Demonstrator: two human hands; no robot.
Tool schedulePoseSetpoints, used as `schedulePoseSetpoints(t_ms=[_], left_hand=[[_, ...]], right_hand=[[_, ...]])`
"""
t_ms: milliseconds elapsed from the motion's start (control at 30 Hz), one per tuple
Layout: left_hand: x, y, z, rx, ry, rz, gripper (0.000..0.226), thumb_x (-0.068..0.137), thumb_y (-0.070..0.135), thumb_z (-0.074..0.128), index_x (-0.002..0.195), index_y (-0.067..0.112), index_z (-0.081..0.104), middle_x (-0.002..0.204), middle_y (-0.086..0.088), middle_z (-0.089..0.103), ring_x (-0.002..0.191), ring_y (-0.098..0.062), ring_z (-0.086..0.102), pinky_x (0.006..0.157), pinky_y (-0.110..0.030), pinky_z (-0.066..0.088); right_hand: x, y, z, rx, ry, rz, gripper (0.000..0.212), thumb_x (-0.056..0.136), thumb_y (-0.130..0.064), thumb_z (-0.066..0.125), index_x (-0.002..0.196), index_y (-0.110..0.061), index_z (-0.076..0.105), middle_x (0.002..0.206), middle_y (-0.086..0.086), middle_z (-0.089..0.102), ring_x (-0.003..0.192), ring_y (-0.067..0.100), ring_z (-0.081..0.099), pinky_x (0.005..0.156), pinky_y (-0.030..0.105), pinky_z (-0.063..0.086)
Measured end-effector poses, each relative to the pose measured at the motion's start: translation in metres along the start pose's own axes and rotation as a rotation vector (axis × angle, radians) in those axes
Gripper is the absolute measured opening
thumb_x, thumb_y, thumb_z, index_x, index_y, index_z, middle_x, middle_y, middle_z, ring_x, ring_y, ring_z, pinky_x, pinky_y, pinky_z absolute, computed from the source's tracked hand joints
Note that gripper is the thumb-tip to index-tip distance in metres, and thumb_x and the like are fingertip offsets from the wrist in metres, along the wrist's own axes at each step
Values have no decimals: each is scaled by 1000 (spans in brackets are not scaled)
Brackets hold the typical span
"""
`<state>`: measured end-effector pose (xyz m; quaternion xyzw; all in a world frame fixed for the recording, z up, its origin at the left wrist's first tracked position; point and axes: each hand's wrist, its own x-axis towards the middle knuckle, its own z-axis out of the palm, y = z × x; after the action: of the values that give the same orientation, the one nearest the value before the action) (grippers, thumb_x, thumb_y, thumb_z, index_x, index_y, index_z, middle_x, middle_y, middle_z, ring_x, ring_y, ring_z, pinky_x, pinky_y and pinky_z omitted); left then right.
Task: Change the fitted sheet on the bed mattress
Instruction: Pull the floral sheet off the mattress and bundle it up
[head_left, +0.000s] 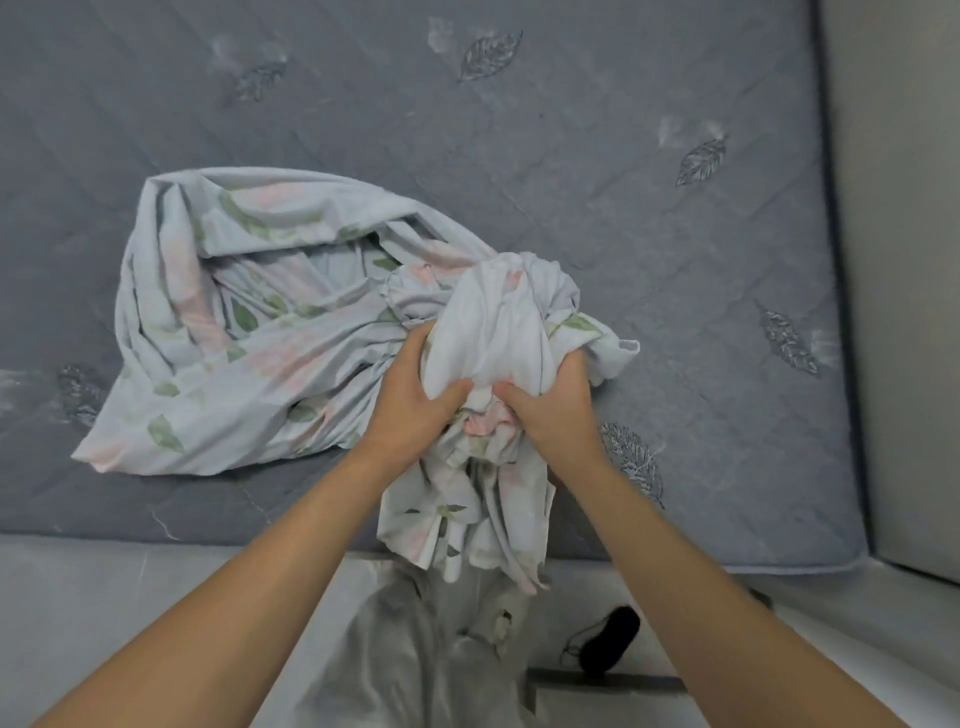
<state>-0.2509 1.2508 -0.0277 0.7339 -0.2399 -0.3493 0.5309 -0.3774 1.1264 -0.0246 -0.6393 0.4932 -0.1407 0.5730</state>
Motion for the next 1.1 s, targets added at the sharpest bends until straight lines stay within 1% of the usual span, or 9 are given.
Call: schedulePoseSetpoints(t_ms=[133,267,433,533,600,733,800,933,1100], left_hand=[[46,14,-26,11,14,10,58,87,-6,70,136,18,52,118,14,61,98,13,58,80,-9,45],[84,22,-48,31,57,35,54,92,13,78,139,17,52,127,10,62,114,6,59,93,-12,48],[123,7,-38,173,56,19,53,94,32,77,139,15,53,126,3,64,116,-14,61,96,-30,50],[138,-9,-28,550,74,-96,78,86,68,69,147,26,44,145,-7,48,136,-32,43,109,-51,41],[143,-12,-28,754,121,-242,107,73,91,60,156,32,29,160,-11,27,151,-35,22,118,-61,24],[155,-21,-28,724,24,-603,146,51,109,51,165,38,-6,173,-17,-9,158,-47,-9,122,-72,2],[160,-32,-28,662,13,-730,154,43,111,50,164,40,-14,173,-20,-10,158,-50,-6,123,-72,2],[165,-48,-30,575,-3,-788,162,34,112,53,163,41,-13,170,-22,18,154,-47,23,122,-69,18],[168,-60,-36,486,43,-728,160,33,111,56,164,27,16,161,-13,42,144,-40,44,116,-60,38]], right_hand=[[34,-32,20,-17,86,-29,79,76,-9,90,142,-9,47,139,2,60,130,18,57,114,44,46],[66,-61,40,-19,196,-130,66,76,-19,90,133,-12,58,128,-1,67,122,15,63,109,45,52],[103,-56,43,-271,366,-67,99,70,-43,95,149,-13,44,137,3,44,125,20,45,108,30,38],[121,-32,33,-561,435,-94,120,61,-79,83,154,-18,36,146,12,37,133,34,38,113,49,37],[138,-22,27,-614,364,25,134,53,-95,71,159,-28,24,162,15,24,149,42,25,116,65,32],[166,-9,21,-550,131,297,148,46,-93,78,162,-46,-2,174,10,-5,159,41,-2,123,70,15],[175,2,24,-468,14,373,156,40,-94,80,163,-47,-5,174,11,2,160,39,7,125,66,17],[190,19,23,-288,-133,390,160,28,-93,84,162,-42,13,161,-2,42,146,29,43,117,55,41],[199,22,27,-192,-157,287,141,43,-74,95,160,-38,24,149,-13,55,136,19,54,115,47,45]])
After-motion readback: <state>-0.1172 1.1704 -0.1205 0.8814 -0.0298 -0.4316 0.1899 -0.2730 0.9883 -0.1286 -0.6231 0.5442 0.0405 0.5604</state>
